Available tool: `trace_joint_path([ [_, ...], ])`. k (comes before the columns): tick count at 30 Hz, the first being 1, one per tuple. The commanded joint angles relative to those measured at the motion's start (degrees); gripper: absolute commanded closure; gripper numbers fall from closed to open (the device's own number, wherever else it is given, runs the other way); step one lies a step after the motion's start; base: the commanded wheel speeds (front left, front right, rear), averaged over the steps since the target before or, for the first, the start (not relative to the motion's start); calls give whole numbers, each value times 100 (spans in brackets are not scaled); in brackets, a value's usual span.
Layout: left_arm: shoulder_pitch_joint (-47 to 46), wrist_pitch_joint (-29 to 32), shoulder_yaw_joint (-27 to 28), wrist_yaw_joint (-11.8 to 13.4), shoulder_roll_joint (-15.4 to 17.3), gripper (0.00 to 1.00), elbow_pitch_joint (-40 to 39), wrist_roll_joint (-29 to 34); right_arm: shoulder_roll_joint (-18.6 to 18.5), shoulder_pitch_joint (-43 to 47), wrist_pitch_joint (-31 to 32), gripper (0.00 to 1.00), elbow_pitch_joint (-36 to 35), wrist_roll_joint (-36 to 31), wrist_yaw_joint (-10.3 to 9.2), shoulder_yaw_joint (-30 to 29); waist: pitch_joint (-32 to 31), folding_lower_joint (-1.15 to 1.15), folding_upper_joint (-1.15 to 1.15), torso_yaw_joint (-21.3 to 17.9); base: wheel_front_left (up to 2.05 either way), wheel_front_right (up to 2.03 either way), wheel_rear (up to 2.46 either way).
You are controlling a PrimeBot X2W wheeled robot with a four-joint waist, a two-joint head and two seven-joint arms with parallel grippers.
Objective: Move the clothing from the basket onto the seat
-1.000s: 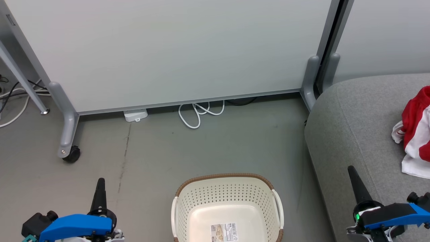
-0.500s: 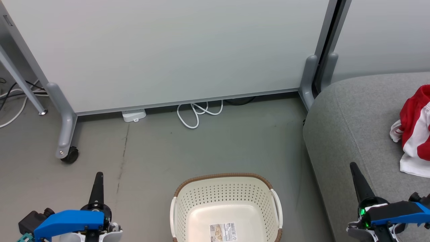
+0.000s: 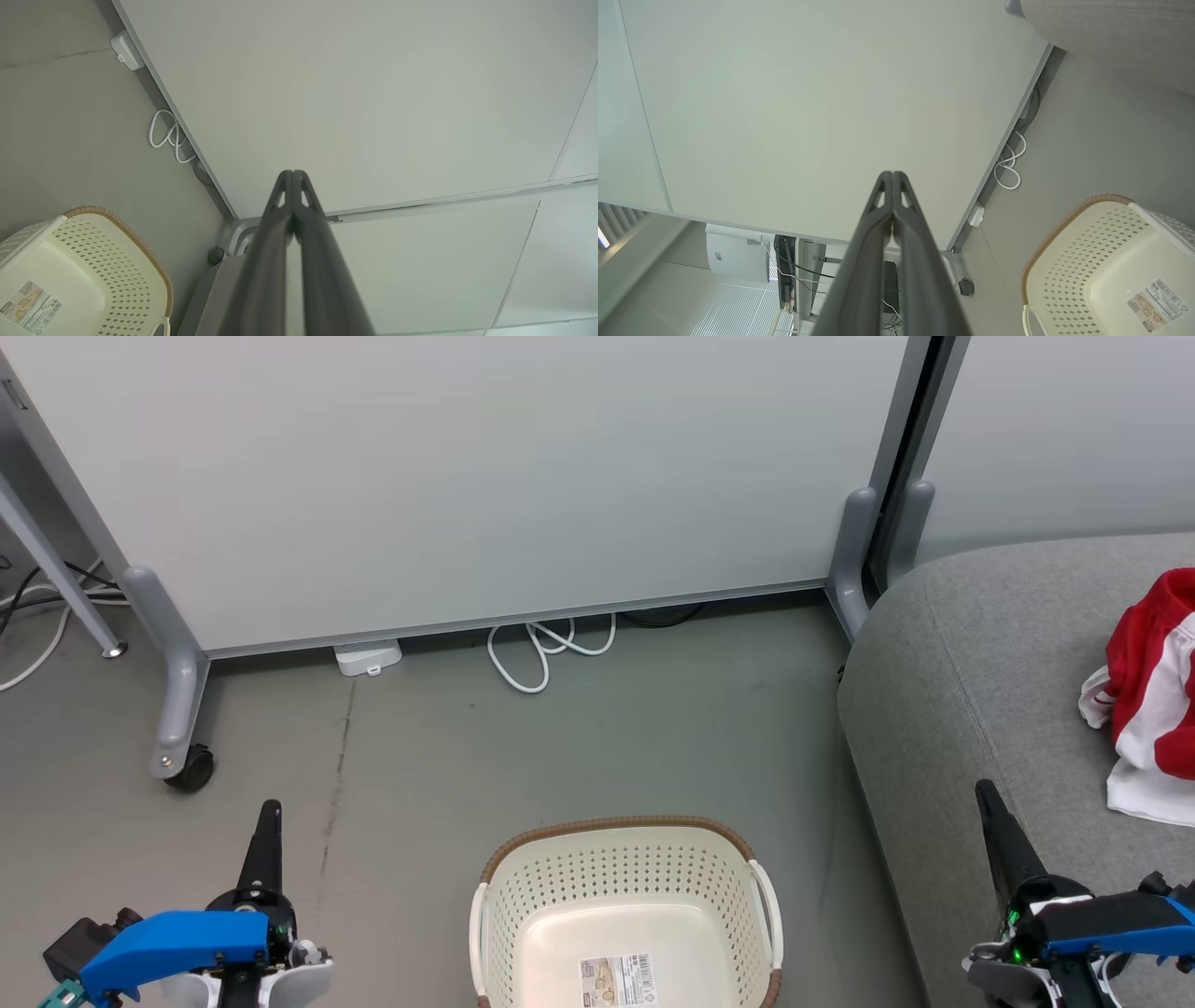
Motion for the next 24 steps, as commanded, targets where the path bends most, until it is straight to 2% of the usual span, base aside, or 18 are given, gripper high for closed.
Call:
trace_joint_path([
  [1,-110,32,37,-11,-6,100,-61,-116,9,-122,13,100,-13,128,3,-16,1,0,0,-3,0,0,0],
  [24,-173,290,163,-13,-31,100,-184,-985,18,-180,107,100,21,1083,4,-58,10,0,0,-63,0,0,0],
])
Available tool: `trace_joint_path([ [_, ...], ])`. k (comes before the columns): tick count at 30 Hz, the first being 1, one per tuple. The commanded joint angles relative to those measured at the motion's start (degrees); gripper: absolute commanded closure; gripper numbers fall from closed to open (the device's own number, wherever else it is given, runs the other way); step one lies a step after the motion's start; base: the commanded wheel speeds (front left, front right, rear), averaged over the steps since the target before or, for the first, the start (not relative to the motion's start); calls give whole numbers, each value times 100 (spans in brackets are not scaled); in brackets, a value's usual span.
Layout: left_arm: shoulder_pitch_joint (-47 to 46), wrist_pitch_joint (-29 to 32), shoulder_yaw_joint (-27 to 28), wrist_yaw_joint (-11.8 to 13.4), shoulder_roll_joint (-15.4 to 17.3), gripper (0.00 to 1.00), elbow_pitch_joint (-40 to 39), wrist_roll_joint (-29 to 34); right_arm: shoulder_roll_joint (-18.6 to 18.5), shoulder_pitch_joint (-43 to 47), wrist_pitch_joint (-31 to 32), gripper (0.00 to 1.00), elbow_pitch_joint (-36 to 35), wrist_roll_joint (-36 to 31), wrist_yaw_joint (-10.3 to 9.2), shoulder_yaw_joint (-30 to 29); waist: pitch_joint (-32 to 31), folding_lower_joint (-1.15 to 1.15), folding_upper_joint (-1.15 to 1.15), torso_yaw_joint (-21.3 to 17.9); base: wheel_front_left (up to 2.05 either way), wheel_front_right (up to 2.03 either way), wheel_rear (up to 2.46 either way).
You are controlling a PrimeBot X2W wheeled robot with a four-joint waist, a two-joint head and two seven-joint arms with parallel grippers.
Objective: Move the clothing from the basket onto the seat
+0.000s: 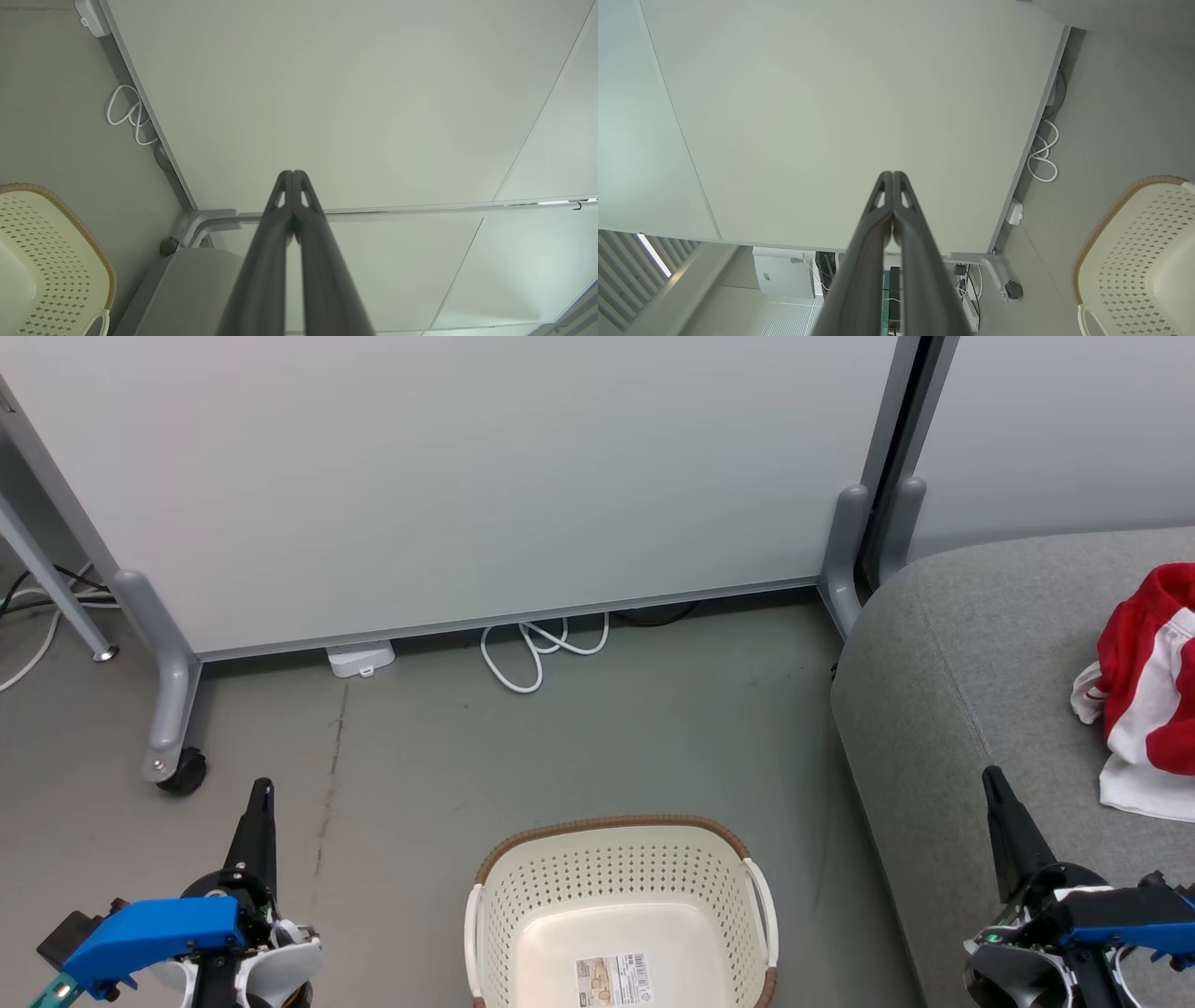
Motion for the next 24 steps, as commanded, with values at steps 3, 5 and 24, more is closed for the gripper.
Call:
trace_joint_path([
  [3,-79,60,32,-14,-12,100,-55,-168,15,-83,30,100,11,197,4,-22,2,0,0,-9,0,0,0],
  [5,-88,80,44,-14,-14,100,-67,-242,16,-89,34,100,14,269,4,-25,2,0,0,-14,0,0,0],
  [24,-82,95,49,-14,-15,100,-68,-268,16,-96,39,100,14,303,4,-25,3,0,0,-19,0,0,0],
])
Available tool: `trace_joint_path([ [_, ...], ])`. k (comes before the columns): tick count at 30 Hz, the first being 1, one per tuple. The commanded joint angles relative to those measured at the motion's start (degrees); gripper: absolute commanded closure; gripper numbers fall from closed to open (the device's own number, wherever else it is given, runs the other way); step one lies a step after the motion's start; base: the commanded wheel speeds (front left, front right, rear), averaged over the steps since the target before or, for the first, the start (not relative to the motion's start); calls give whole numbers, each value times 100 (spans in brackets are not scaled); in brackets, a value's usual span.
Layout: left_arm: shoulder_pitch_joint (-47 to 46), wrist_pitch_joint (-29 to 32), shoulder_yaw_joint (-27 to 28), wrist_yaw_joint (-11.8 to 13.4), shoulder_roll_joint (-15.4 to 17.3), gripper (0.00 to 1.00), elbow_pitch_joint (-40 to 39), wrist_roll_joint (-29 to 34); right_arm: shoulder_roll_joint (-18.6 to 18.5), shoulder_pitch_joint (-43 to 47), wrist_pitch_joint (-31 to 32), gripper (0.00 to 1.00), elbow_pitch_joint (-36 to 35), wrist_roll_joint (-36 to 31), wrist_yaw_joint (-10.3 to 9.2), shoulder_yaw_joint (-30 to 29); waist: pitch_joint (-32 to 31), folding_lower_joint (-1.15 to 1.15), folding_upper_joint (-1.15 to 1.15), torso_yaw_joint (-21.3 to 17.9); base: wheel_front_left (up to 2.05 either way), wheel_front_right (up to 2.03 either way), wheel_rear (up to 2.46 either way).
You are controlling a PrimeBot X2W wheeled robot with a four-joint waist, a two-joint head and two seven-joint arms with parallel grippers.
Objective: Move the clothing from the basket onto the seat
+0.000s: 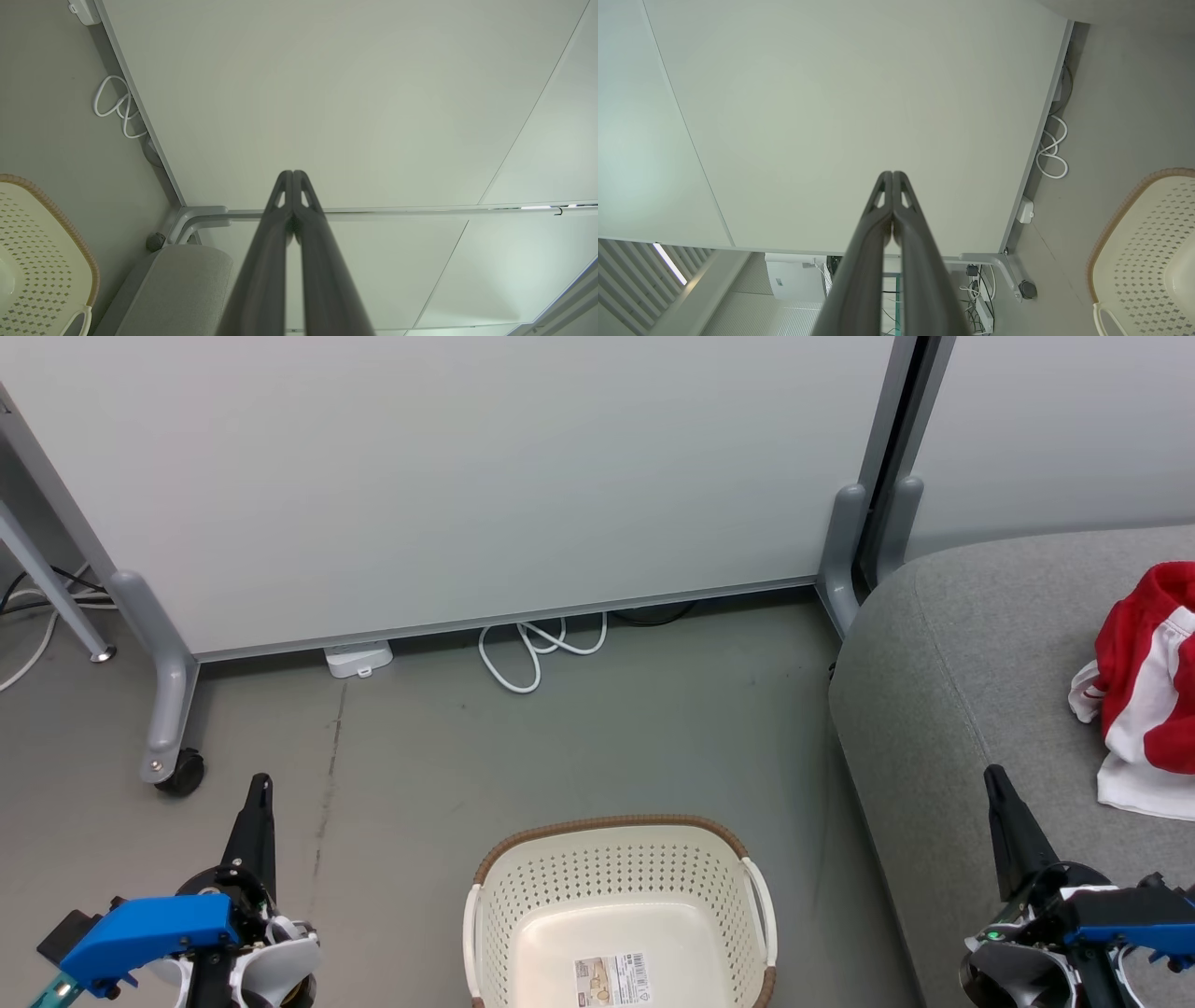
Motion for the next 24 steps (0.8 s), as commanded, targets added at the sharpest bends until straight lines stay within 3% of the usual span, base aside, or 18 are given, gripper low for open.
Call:
trace_joint_path([
  [1,-55,22,12,-14,-10,100,-27,-11,14,-83,15,100,7,14,4,-10,0,0,0,0,0,0,0],
  [24,-54,21,11,-14,-10,100,-27,-12,14,-83,14,100,7,14,4,-9,0,0,0,0,0,0,0],
])
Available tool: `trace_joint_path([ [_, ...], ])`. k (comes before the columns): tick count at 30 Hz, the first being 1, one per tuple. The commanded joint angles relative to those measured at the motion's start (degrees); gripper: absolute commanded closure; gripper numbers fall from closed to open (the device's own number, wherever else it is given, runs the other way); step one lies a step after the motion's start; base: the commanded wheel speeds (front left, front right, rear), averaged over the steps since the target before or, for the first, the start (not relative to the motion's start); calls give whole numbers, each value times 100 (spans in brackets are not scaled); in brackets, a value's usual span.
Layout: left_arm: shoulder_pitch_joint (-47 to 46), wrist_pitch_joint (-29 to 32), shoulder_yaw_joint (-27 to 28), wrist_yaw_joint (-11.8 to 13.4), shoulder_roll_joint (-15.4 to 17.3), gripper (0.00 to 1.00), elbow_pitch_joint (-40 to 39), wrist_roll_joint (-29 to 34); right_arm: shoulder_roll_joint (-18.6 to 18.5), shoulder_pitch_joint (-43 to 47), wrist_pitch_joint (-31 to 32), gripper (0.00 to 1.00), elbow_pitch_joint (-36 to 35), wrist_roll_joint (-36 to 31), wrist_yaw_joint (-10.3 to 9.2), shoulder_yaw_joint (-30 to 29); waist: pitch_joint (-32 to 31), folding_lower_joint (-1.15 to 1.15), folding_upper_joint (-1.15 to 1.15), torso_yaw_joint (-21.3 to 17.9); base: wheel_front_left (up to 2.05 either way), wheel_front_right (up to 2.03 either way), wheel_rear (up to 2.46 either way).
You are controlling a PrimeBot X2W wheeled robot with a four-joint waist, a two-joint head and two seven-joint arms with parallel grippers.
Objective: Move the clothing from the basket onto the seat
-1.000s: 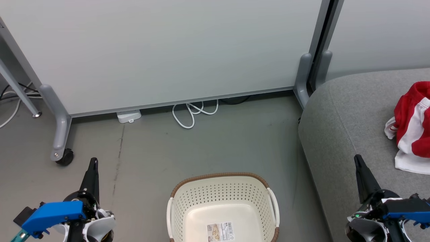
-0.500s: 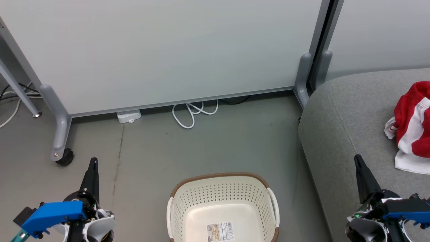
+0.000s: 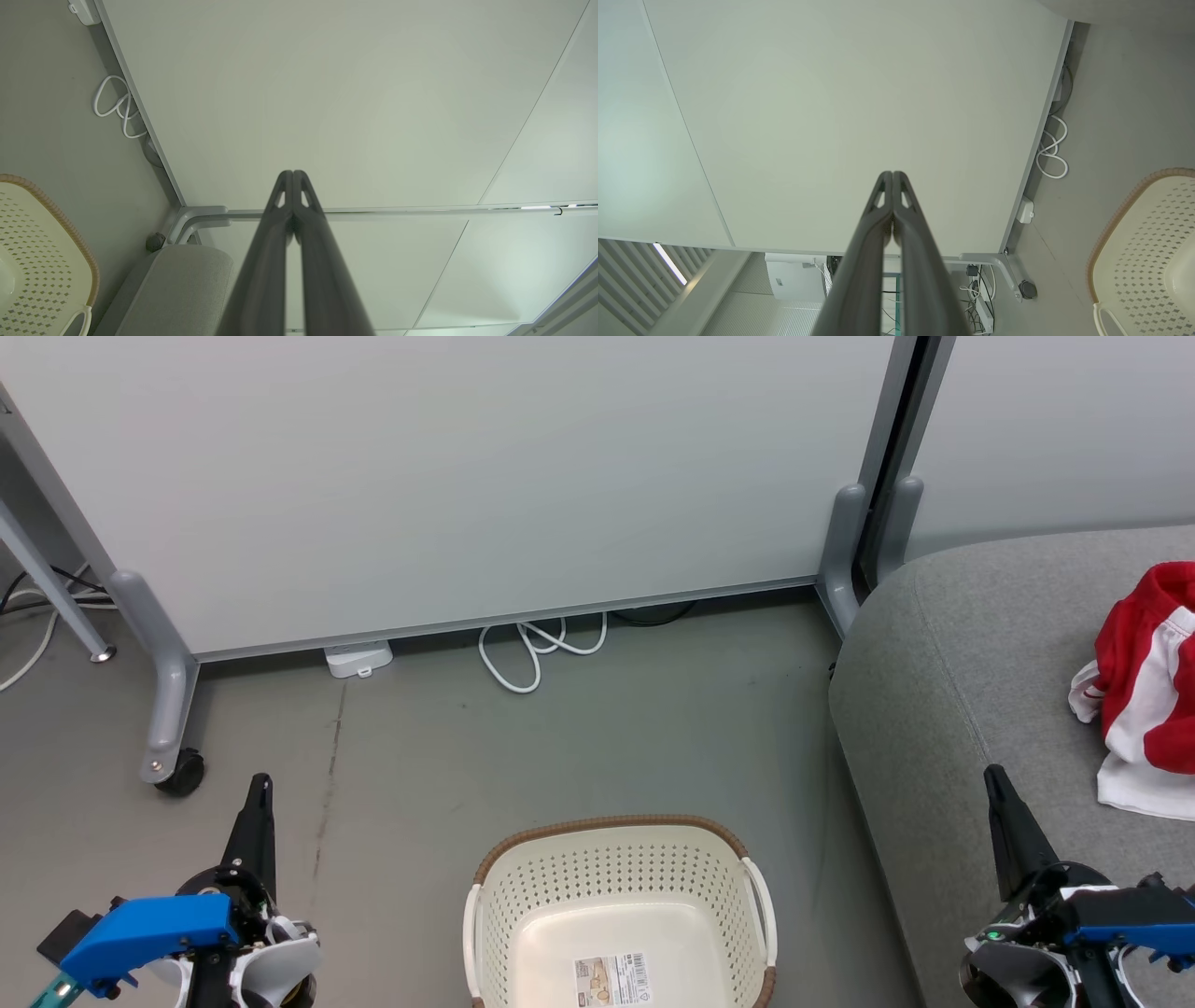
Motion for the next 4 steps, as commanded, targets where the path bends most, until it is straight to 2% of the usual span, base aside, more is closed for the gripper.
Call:
trace_joint_path([
  [1,-54,21,11,-14,-10,100,-27,-12,14,-82,14,100,7,14,4,-9,0,0,0,0,0,0,0],
  [4,-54,21,11,-14,-10,100,-27,-12,14,-82,14,100,7,15,4,-9,0,0,0,0,0,0,0],
])
